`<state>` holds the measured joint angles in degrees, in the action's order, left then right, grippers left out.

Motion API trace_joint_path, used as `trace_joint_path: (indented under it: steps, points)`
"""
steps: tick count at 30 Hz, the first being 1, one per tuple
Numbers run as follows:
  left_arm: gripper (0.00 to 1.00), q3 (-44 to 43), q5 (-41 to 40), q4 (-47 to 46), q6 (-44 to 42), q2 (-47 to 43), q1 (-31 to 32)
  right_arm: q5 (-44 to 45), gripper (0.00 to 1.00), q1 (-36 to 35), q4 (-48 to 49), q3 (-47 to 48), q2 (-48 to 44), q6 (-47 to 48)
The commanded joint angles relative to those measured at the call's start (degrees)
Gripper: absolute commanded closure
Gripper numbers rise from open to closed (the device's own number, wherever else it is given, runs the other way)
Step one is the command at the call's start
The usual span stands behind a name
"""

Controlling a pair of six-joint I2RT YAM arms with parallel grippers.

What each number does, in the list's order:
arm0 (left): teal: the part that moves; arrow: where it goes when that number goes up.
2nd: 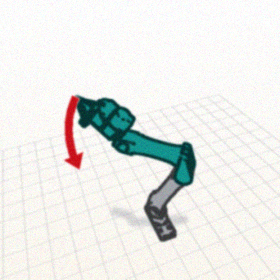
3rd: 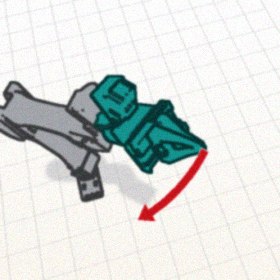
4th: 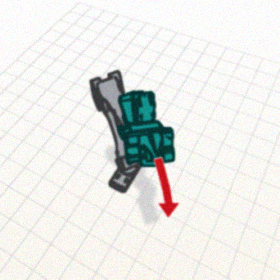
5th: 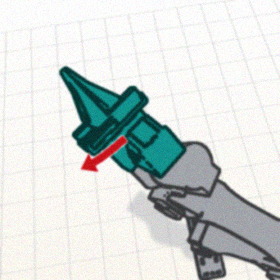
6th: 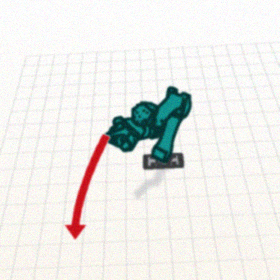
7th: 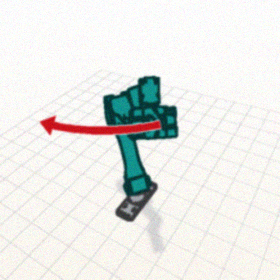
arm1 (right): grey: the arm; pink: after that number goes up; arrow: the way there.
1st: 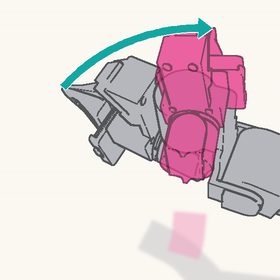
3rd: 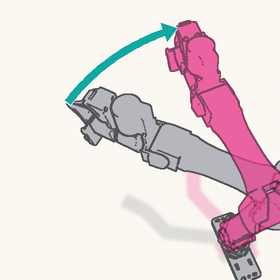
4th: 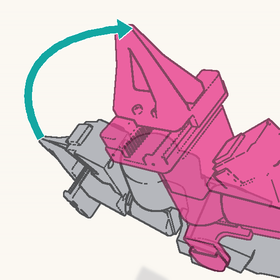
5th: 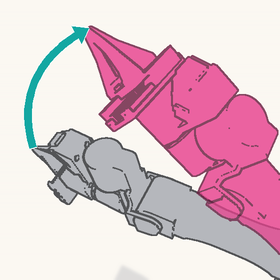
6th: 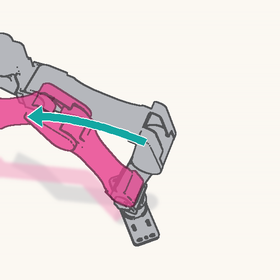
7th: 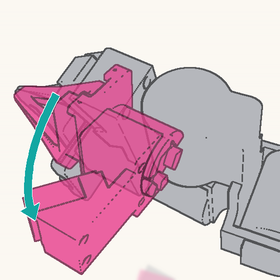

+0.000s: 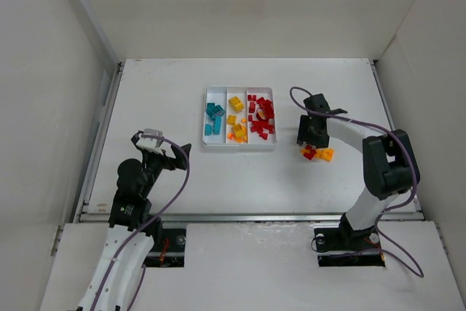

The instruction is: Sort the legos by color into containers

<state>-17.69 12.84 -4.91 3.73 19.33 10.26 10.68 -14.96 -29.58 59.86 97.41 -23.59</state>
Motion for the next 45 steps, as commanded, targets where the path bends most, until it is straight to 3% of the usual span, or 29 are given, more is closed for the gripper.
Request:
trace_joint_path:
  steps: [1,6,14,17,21,25,28,32,37,40,42,45]
  points:
    - [0.01,0.1,-0.2,-2.4,0.7,-0.6,-0.2,0.7,0.36,0.4,1.0,-0.4,-0.5,-1.0]
    - [0.01,0.1,-0.2,-2.4,0.1,-1.1,-0.2,0.7,0.47,0.4,0.5,-0.4,-0.5,-1.0]
    - [0.01,0.1,-0.2,-2.4,0.1,-1.1,-0.2,0.7,0.85,0.4,0.5,-0.4,-0.5,-1.0]
    - [0.01,0.1,-0.2,-2.4,0.1,-1.1,-0.2,0.7,0.94,0.4,1.1,0.2,-1.2,-0.5]
    - [0.01,0.1,-0.2,-2.4,0.1,-1.1,-0.2,0.7,0.99,0.4,1.1,2.6,-6.0,0.7]
    - [0.01,0.1,-0.2,-2.4,0.1,-1.1,-0.2,5.4,1.0,-6.9,3.4,5.9,-11.1,3.5]
    - [0.01,0.1,-0.2,-2.4,0.1,-1.1,-0.2,3.9,1.0,-15.4,5.5,8.2,-10.1,7.1]
    - [0.01,0.1,-0.2,-2.4,0.1,-1.1,-0.2,2.4,1.0,-17.5,3.2,13.7,-1.8,7.8]
    - [0.01,0.1,-0.2,-2.4,0.1,-1.1,-0.2,-1.1,0.9,-19.1,1.3,18.0,5.2,8.4]
    - [0.01,0.1,-0.2,-2.4,0.1,-1.1,-0.2,-2.1,0.6,-19.7,0.7,19.7,6.4,8.9]
    - [0.01,0.1,0.3,-2.4,0.1,-1.1,-0.2,-3.0,0.36,-19.7,0.7,20.2,6.4,9.4]
    - [0.01,0.1,0.3,-2.4,-0.4,-1.1,-0.2,-4.3,0.27,-19.7,0.7,19.7,4.3,9.4]
